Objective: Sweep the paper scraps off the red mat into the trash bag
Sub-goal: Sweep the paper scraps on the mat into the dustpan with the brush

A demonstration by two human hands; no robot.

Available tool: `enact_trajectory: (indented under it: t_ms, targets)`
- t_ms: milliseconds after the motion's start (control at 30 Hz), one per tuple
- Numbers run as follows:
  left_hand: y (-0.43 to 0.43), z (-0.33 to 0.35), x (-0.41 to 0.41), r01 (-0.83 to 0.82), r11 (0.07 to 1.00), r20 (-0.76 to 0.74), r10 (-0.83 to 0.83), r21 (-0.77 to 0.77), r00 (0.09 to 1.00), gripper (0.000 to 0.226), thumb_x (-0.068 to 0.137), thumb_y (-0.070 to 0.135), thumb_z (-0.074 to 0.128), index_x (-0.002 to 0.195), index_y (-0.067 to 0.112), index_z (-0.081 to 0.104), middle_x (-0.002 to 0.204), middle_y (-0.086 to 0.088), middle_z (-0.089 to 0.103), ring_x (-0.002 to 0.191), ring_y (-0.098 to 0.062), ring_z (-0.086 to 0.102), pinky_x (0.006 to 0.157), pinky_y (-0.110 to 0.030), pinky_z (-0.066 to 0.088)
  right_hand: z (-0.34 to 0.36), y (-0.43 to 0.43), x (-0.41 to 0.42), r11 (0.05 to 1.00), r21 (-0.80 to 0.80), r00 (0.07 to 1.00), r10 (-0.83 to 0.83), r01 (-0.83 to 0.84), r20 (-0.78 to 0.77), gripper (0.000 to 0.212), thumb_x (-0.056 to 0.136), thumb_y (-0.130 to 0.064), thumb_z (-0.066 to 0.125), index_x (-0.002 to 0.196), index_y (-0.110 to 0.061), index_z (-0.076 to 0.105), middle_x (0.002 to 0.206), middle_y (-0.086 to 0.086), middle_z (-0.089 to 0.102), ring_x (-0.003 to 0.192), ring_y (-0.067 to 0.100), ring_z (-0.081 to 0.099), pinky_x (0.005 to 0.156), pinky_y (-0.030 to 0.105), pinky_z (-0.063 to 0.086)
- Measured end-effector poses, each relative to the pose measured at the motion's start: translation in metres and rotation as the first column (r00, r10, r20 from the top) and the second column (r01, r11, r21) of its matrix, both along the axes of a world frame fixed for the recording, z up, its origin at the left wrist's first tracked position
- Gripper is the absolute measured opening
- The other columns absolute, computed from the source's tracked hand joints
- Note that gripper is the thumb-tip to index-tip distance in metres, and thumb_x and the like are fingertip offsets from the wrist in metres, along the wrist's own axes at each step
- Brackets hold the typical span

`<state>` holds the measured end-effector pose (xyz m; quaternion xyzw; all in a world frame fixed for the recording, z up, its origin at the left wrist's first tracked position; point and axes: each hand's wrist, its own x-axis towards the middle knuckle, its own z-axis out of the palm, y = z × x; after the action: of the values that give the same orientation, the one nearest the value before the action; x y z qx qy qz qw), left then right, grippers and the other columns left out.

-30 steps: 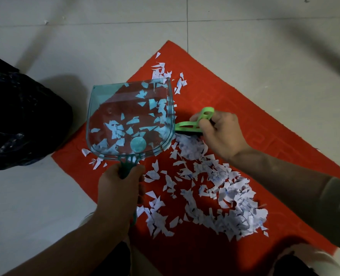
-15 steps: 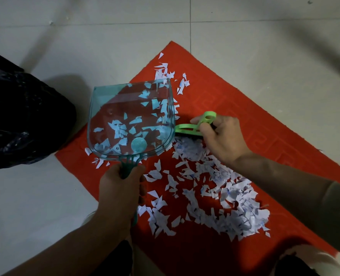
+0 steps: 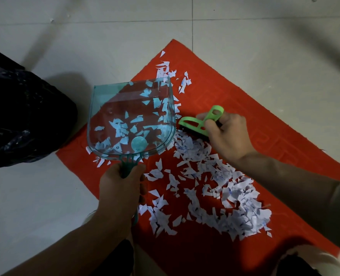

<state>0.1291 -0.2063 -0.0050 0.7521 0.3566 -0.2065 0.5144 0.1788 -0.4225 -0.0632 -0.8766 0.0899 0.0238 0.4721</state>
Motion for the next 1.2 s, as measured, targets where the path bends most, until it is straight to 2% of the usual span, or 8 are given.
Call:
enact_trajectory:
  t_ms: [167, 267, 467, 600, 833, 933, 1033, 1200]
  targets:
    - [0.0, 0.0, -0.001, -0.008, 1.0, 0.0, 0.008, 0.003, 1.0, 0.01, 0.091, 0.019, 0.061, 0.088, 0.009, 0.061, 0.061, -0.006, 0.057, 0.04, -0.01, 0.05, 0.039, -0.02, 0.046, 0.001, -0.005, 0.016, 0.995, -0.081, 0.99, -0.04, 0.051, 0.134, 0.032, 0.09, -0.019, 0.048, 0.108, -0.012, 0.073, 0.082, 0.001, 0.063, 0.053, 0.005, 0.045, 0.051, 0.01, 0.033]
    - [0.0, 0.0, -0.001, -0.007, 1.0, -0.004, 0.007, 0.0, 1.0, 0.011, 0.091, 0.019, 0.061, 0.091, 0.008, 0.062, 0.062, -0.006, 0.058, 0.043, -0.011, 0.05, 0.04, -0.021, 0.046, -0.006, -0.008, 0.022, 0.986, -0.158, 0.993, -0.03, 0.048, 0.115, 0.037, 0.088, -0.023, 0.045, 0.108, -0.008, 0.072, 0.085, 0.008, 0.064, 0.062, 0.012, 0.047, 0.06, 0.023, 0.034]
    - [-0.001, 0.0, 0.001, -0.019, 1.0, -0.006, 0.019, -0.008, 1.0, 0.008, 0.091, 0.018, 0.06, 0.088, 0.011, 0.061, 0.062, -0.006, 0.057, 0.045, -0.012, 0.05, 0.041, -0.021, 0.047, -0.002, 0.002, 0.012, 0.996, -0.085, 0.999, 0.019, -0.015, 0.049, 0.027, 0.094, -0.019, 0.049, 0.106, -0.015, 0.073, 0.081, 0.001, 0.067, 0.047, 0.008, 0.045, 0.041, 0.019, 0.034]
    - [0.001, -0.002, 0.001, -0.017, 1.0, 0.005, 0.017, -0.017, 1.0, 0.01, 0.091, 0.018, 0.06, 0.09, 0.008, 0.062, 0.06, -0.005, 0.057, 0.044, -0.013, 0.05, 0.041, -0.022, 0.047, 0.003, -0.001, 0.029, 0.992, -0.116, 0.991, -0.041, 0.056, 0.129, 0.032, 0.091, -0.021, 0.044, 0.109, -0.014, 0.07, 0.091, 0.005, 0.061, 0.073, 0.017, 0.053, 0.06, 0.021, 0.041]
    - [0.004, -0.005, 0.007, -0.016, 0.999, 0.022, 0.017, -0.033, 1.0, 0.01, 0.091, 0.017, 0.06, 0.093, 0.007, 0.062, 0.062, -0.005, 0.057, 0.042, -0.01, 0.049, 0.038, -0.019, 0.044, 0.0, -0.008, 0.077, 0.973, -0.205, 0.981, -0.067, 0.104, 0.18, 0.032, 0.092, -0.016, 0.045, 0.115, -0.007, 0.065, 0.105, 0.013, 0.062, 0.088, 0.021, 0.055, 0.077, 0.026, 0.041]
    - [0.006, -0.007, 0.009, -0.025, 0.999, 0.025, 0.026, -0.039, 0.999, 0.012, 0.091, 0.017, 0.061, 0.096, 0.006, 0.062, 0.063, -0.004, 0.057, 0.041, -0.008, 0.049, 0.038, -0.016, 0.043, -0.002, -0.007, 0.095, 0.962, -0.259, 0.984, -0.043, 0.088, 0.176, 0.034, 0.094, -0.019, 0.043, 0.119, -0.008, 0.062, 0.109, 0.014, 0.063, 0.097, 0.029, 0.059, 0.088, 0.039, 0.046]
    - [0.009, -0.009, 0.01, -0.021, 0.999, 0.029, 0.022, -0.034, 0.999, 0.013, 0.091, 0.018, 0.06, 0.096, 0.006, 0.062, 0.064, -0.004, 0.057, 0.043, -0.008, 0.05, 0.039, -0.017, 0.044, -0.003, -0.004, 0.109, 0.948, -0.304, 0.986, -0.052, 0.099, 0.161, 0.035, 0.095, -0.023, 0.04, 0.121, -0.013, 0.062, 0.11, 0.014, 0.065, 0.099, 0.032, 0.06, 0.089, 0.051, 0.046]
    - [0.014, -0.008, 0.011, -0.038, 0.998, 0.029, 0.039, -0.049, 0.999, 0.012, 0.092, 0.017, 0.059, 0.092, 0.006, 0.062, 0.057, -0.003, 0.055, 0.038, -0.006, 0.048, 0.04, -0.019, 0.044, -0.007, 0.003, 0.121, 0.955, -0.295, 0.999, -0.024, 0.035, 0.042, 0.029, 0.098, -0.021, 0.043, 0.118, -0.016, 0.064, 0.106, 0.011, 0.069, 0.086, 0.028, 0.062, 0.087, 0.045, 0.049]
